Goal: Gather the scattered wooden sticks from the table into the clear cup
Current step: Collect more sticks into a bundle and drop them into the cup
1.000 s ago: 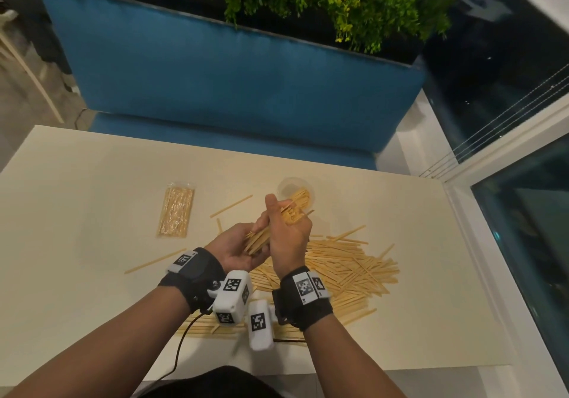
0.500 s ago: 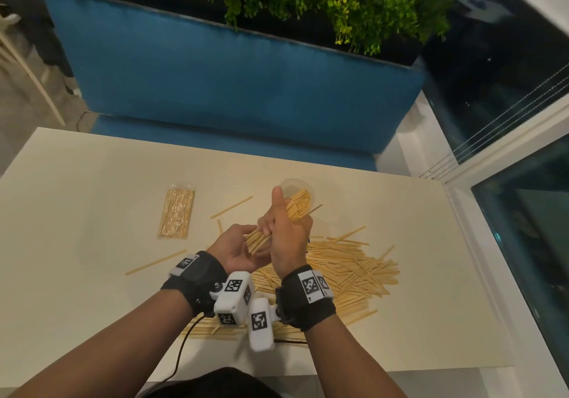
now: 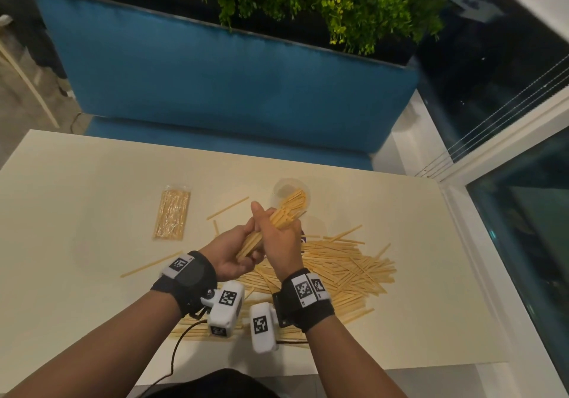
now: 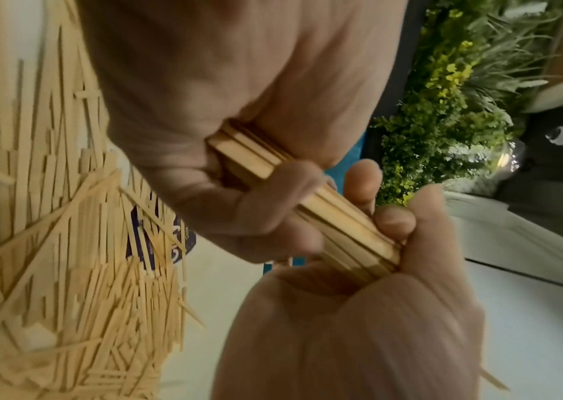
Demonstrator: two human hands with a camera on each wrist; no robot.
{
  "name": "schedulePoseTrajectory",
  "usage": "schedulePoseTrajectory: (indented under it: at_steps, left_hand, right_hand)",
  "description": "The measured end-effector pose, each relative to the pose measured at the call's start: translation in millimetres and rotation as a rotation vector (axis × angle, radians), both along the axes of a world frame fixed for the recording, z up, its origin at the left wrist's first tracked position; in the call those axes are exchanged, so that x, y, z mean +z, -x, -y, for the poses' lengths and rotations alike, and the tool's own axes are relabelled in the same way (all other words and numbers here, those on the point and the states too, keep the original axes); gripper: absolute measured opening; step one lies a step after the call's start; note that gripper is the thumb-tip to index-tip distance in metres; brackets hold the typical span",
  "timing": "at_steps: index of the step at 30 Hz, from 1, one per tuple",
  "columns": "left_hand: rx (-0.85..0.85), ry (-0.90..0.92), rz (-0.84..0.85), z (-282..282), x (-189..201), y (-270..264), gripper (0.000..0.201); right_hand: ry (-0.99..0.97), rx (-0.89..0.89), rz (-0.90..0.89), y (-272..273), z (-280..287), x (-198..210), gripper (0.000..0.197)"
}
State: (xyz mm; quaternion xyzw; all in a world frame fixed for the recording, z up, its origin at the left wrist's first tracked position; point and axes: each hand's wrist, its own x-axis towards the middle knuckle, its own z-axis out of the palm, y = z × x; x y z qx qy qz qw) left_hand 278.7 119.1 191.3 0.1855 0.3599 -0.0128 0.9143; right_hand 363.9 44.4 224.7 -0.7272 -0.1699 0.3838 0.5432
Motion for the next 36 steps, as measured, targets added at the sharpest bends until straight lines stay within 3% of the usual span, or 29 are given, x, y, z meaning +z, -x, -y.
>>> schedulePoseTrajectory:
  at_steps: [3,7,10,12,14,16,18,22,25,30,36]
  left_hand:
    - [0.015,-0.107,-0.053,-1,-3,2,0.032]
    - [0.090,-0.191,-0.100,-5,-11,1,0.030]
    - [0.103,-0.225,-0.165,-7,-15,4,0.031]
    - [0.103,-0.283,-0.200,-9,-17,5,0.029]
    - [0.107,-0.335,-0.222,-8,-17,4,0.027]
    - [0.123,-0.372,-0.254,-7,-16,1,0.026]
    - [0.130,-0.387,-0.275,-7,-18,2,0.028]
    - [0.124,-0.431,-0.350,-11,-25,16,0.026]
    - [0.143,-0.449,-0.369,-10,-28,18,0.021]
    - [0.172,-0.524,-0.456,-9,-38,15,0.036]
    - [0.142,-0.565,-0.546,-4,-46,12,0.028]
  right_hand:
    - [0.009,-0.006,0.006,-4,1,2,0.042]
    - [-0.086,0.005,0.086,-4,0,4,0.031]
    - [-0.192,-0.091,0.306,-7,5,7,0.056]
    - [-0.253,-0.108,0.529,-14,10,9,0.053]
    - [-0.231,0.090,0.726,-15,13,9,0.033]
    - [-0.052,0.333,0.932,-9,13,7,0.033]
    - [0.073,0.456,1.024,-7,12,6,0.033]
    - [0.243,0.754,0.795,-22,14,18,0.028]
    - [0.268,0.602,0.615,-21,18,23,0.028]
    - [0.235,0.340,0.307,-22,25,14,0.017]
    - [0.248,0.272,0.216,-28,30,1,0.012]
